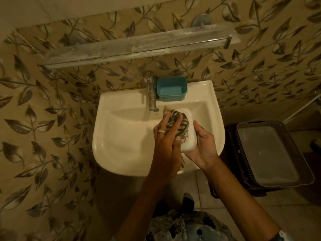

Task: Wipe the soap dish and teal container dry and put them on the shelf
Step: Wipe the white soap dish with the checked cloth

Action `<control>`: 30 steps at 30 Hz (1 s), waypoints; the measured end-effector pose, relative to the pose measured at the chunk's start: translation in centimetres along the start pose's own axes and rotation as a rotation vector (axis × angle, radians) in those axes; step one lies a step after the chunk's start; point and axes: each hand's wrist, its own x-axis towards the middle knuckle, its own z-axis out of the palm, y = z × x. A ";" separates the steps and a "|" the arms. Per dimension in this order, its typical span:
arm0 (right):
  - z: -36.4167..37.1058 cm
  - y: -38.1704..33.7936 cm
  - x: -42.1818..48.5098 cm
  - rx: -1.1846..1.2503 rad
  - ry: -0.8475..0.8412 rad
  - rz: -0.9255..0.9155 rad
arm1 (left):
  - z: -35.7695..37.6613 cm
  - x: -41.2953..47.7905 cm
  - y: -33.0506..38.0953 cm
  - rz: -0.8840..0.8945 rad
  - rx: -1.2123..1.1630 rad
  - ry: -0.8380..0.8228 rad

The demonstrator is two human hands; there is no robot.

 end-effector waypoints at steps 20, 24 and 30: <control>1.4 0.8 0.3 -0.048 -0.003 0.017 | -1.6 1.4 1.6 0.059 0.178 -0.003; 1.6 0.4 0.1 -0.058 0.043 0.023 | -2.1 2.2 1.4 -0.023 -0.011 -0.016; 2.0 -1.2 1.0 -0.077 0.055 0.014 | -1.2 0.3 1.8 -0.069 -0.130 0.035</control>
